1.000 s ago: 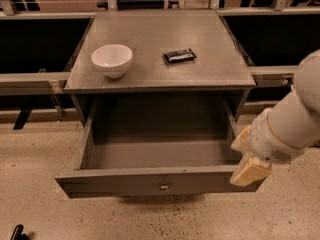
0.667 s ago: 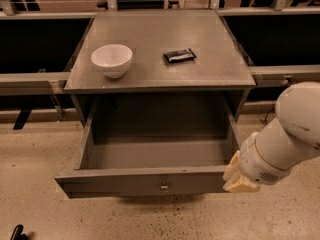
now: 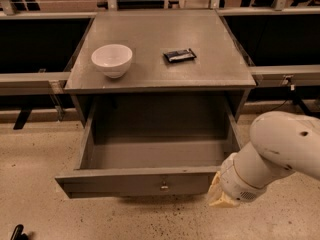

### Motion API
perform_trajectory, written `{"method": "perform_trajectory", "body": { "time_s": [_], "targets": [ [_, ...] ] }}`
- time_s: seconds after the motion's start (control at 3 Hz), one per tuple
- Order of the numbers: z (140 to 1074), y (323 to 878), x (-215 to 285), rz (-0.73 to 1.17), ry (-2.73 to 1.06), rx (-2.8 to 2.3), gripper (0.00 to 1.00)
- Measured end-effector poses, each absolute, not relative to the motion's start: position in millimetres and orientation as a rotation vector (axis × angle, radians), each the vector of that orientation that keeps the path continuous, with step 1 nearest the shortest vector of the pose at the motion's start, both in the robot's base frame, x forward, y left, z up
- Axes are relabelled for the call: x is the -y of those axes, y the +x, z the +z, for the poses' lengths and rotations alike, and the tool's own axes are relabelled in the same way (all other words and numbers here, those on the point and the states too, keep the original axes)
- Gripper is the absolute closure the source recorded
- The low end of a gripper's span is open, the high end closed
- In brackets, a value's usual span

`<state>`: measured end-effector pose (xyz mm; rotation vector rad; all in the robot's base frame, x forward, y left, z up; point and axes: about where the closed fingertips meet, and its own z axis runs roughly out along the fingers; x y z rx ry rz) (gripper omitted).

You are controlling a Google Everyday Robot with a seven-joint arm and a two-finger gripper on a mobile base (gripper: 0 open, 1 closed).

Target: Close top drawer

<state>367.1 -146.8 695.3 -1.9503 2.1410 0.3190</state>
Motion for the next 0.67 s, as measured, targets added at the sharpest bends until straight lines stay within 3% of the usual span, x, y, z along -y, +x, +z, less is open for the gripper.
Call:
{"method": "perform_trajectory", "body": {
  "time_s": [0.67],
  "targets": [
    [645.3,395.0,127.2,0.266,-1.849,-2.123,0.98]
  ]
}}
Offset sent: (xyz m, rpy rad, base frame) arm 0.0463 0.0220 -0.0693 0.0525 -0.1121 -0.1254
